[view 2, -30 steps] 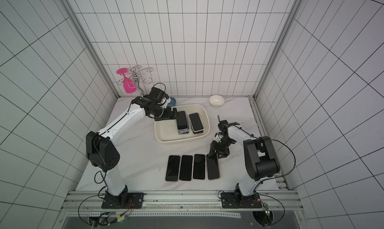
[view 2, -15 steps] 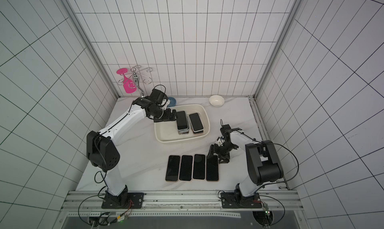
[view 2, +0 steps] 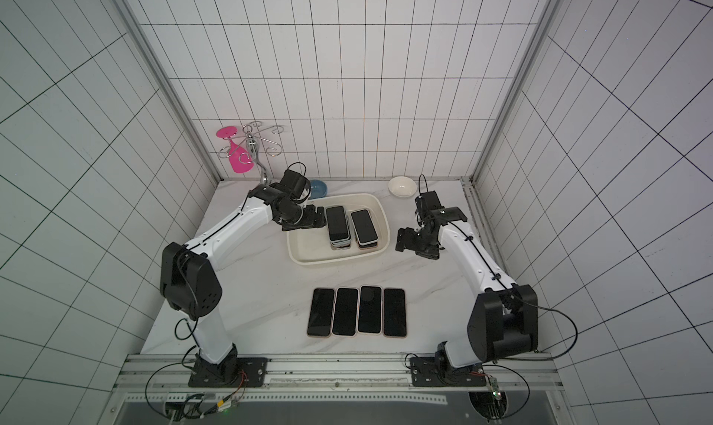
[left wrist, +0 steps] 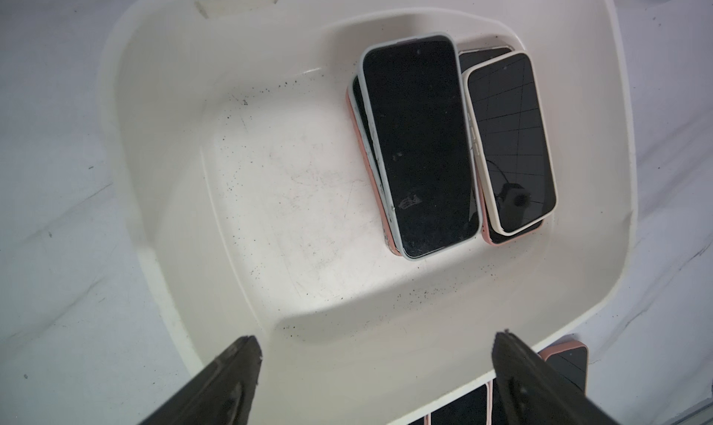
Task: Take the phone out of the storage box
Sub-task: Place the phone at the center of the board, then pick up the phone from the storage box.
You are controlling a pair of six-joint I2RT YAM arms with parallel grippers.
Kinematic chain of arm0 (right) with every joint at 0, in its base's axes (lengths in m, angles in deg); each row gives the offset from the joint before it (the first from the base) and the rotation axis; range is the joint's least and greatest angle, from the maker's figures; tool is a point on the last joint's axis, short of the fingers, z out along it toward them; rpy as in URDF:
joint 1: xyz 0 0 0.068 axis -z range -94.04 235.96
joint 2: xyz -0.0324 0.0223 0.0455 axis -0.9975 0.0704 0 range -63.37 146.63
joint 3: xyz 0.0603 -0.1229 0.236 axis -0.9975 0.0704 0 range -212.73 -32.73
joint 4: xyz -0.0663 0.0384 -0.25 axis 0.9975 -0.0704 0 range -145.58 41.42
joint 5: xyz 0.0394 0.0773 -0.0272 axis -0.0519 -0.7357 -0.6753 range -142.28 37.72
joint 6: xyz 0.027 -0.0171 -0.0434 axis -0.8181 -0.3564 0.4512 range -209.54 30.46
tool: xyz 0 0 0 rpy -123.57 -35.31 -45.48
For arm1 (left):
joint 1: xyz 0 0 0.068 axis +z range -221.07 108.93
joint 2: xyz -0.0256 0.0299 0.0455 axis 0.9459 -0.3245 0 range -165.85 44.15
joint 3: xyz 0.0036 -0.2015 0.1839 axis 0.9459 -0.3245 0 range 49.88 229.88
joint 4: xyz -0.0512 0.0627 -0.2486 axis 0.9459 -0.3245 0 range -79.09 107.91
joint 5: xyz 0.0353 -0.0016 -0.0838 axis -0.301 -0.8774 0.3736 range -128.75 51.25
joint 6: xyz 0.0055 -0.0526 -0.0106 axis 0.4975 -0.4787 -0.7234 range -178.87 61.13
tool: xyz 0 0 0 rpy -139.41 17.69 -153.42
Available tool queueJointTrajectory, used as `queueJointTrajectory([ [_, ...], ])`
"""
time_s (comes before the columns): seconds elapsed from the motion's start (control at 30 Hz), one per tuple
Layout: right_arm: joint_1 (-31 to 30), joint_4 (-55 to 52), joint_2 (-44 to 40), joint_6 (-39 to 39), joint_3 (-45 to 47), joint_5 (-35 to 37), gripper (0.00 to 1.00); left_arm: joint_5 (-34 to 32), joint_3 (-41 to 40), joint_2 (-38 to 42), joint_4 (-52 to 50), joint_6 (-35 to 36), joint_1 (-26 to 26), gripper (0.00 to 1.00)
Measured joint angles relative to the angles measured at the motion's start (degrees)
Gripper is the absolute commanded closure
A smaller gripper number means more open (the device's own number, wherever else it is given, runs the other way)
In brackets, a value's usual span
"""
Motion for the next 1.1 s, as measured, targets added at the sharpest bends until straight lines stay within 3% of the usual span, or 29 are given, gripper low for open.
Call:
queueJointTrajectory([
  [0.17,-8.4,-0.7,9.0,3.5,-17.2,7.1,0.11,0.0,-2.7,2.6,1.4,-1.0,0.3,0.02],
  [0.4,-11.6,-0.9,25.5,8.3,-27.5,12.7,0.09,-0.1,-5.9,7.3,2.9,-1.9,0.8,0.02],
  [0.6,-12.2,-1.2,34.2,10.8,-31.8,12.7,0.09,0.0,-7.6,7.7,3.8,-2.3,0.8,0.02],
  [1.1,-12.3,-1.1,42.8,13.0,-36.8,10.4,0.08,0.0,-9.5,7.7,5.0,-2.5,1.0,0.02],
])
